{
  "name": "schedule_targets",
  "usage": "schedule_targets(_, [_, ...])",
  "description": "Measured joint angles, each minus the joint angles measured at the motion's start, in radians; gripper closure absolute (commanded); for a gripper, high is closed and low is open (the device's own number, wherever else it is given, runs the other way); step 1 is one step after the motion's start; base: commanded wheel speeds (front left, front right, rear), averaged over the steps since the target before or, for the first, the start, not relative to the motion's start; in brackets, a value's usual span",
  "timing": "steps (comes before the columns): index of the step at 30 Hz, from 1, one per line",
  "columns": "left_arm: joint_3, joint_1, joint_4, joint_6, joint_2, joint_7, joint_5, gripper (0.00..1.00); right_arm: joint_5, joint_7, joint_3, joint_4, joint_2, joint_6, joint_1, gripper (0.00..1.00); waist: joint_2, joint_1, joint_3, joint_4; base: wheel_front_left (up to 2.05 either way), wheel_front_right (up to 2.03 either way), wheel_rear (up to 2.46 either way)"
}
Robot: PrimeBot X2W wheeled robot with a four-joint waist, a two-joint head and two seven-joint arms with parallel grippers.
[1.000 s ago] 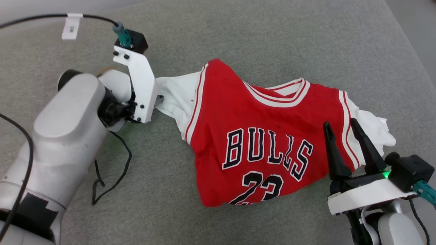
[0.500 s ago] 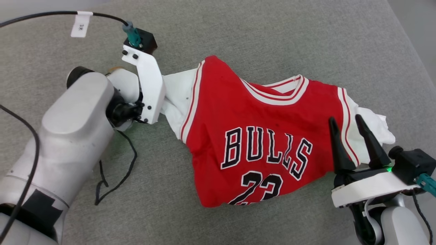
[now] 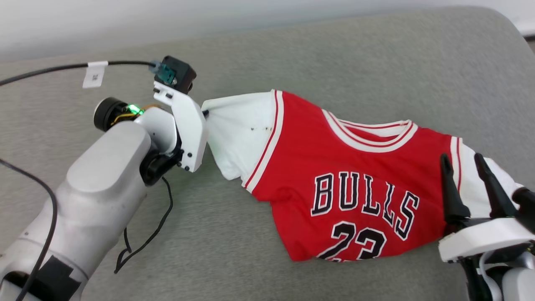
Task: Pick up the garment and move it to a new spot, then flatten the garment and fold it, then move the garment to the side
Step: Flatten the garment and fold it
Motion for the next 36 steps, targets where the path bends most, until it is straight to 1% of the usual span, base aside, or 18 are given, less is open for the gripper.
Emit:
schedule_targets(2, [0.009, 0.027, -0.021, 0.022, 0.01, -0.038, 0.002, 1.0, 0.002, 0.02, -0.025, -0.017, 0.0, 0.0, 0.014, 0.0, 0.0, 0.0, -0.024, 0.034, 0.0, 0.0, 0.0])
schedule_targets(3, [0.023, 0.081, -0.061, 0.058, 0.038, -0.086, -0.001, 1.0, 0.01, 0.054, -0.067, -0.036, 0.0, 0.0, 0.034, 0.0, 0.0, 0.0, -0.059, 0.082, 0.0, 0.0, 0.0])
schedule_targets(6, [0.032, 0.143, -0.111, 0.093, 0.073, -0.118, -0.002, 1.0, 0.042, 0.114, -0.135, -0.039, -0.002, 0.0, 0.044, 0.0, 0.0, 0.0, -0.091, 0.125, 0.0, 0.0, 0.0])
schedule_targets(8, [0.039, 0.181, -0.154, 0.114, 0.096, -0.131, -0.006, 1.0, 0.067, 0.175, -0.199, -0.017, -0.017, 0.0, 0.042, 0.0, 0.0, -0.0001, -0.109, 0.151, 0.0, 0.0, 0.0])
schedule_targets(12, [0.054, 0.229, -0.253, 0.168, 0.132, -0.153, -0.008, 1.0, 0.123, 0.316, -0.317, 0.072, -0.097, 0.0, -0.012, 0.0, 0.0, -0.0001, -0.127, 0.194, 0.0, 0.0, 0.0])
schedule_targets(15, [0.079, 0.245, -0.334, 0.218, 0.159, -0.167, -0.009, 1.0, 0.151, 0.441, -0.36, 0.158, -0.169, 0.0, -0.091, 0.0, 0.0, -0.0002, -0.11, 0.213, 0.0, 0.0, 0.0])
schedule_targets(18, [0.09, 0.245, -0.411, 0.247, 0.174, -0.172, -0.006, 1.0, 0.169, 0.595, -0.359, 0.252, -0.23, 0.0, -0.168, 0.0, 0.0, -0.0002, -0.07, 0.224, 0.0, 0.0, 0.0])
schedule_targets(21, [0.106, 0.242, -0.467, 0.272, 0.18, -0.181, 0.0, 1.0, 0.172, 0.733, -0.327, 0.32, -0.268, 0.0, -0.262, 0.0, 0.0, -0.0001, -0.023, 0.238, 0.0, 0.0, 0.0])
schedule_targets(24, [0.112, 0.238, -0.503, 0.288, 0.184, -0.186, 0.005, 1.0, 0.173, 0.83, -0.294, 0.364, -0.272, 0.0, -0.33, 0.0, 0.0, -0.0001, 0.023, 0.252, 0.0, 0.0, 0.0])
schedule_targets(26, [0.113, 0.237, -0.521, 0.295, 0.185, -0.188, 0.01, 1.0, 0.162, 0.883, -0.291, 0.394, -0.267, 0.0, -0.353, 0.0, 0.0, 0.0, 0.048, 0.261, 0.0, 0.0, 0.0])
schedule_targets(30, [0.114, 0.23, -0.539, 0.304, 0.183, -0.189, 0.011, 1.0, 0.136, 0.947, -0.305, 0.425, -0.26, 0.0, -0.383, 0.0, 0.0, -0.0001, 0.079, 0.28, 0.0, 0.0, 0.0])
schedule_targets(33, [0.115, 0.23, -0.544, 0.312, 0.183, -0.192, 0.011, 1.0, 0.129, 0.982, -0.313, 0.426, -0.253, 0.0, -0.389, 0.0, 0.0, -0.0001, 0.086, 0.287, 0.0, 0.0, 0.0])
schedule_targets(34, [0.115, 0.23, -0.546, 0.313, 0.183, -0.192, 0.011, 1.0, 0.123, 0.992, -0.313, 0.423, -0.25, -0.001, -0.39, 0.41, 0.0, -0.0001, 0.087, 0.287, 0.0, 0.0, 0.0])
schedule_targets(35, [0.115, 0.23, -0.547, 0.315, 0.183, -0.191, 0.01, 1.0, 0.123, 0.998, -0.313, 0.418, -0.245, -0.002, -0.39, 0.78, 0.0, -0.0001, 0.087, 0.286, 0.0, 0.0, 0.0])
schedule_targets(36, [0.115, 0.23, -0.548, 0.315, 0.184, -0.191, 0.01, 1.0, 0.12, 1.003, -0.312, 0.412, -0.238, -0.002, -0.39, 1.0, 0.0, -0.0001, 0.087, 0.285, 0.0, 0.0, 0.0])
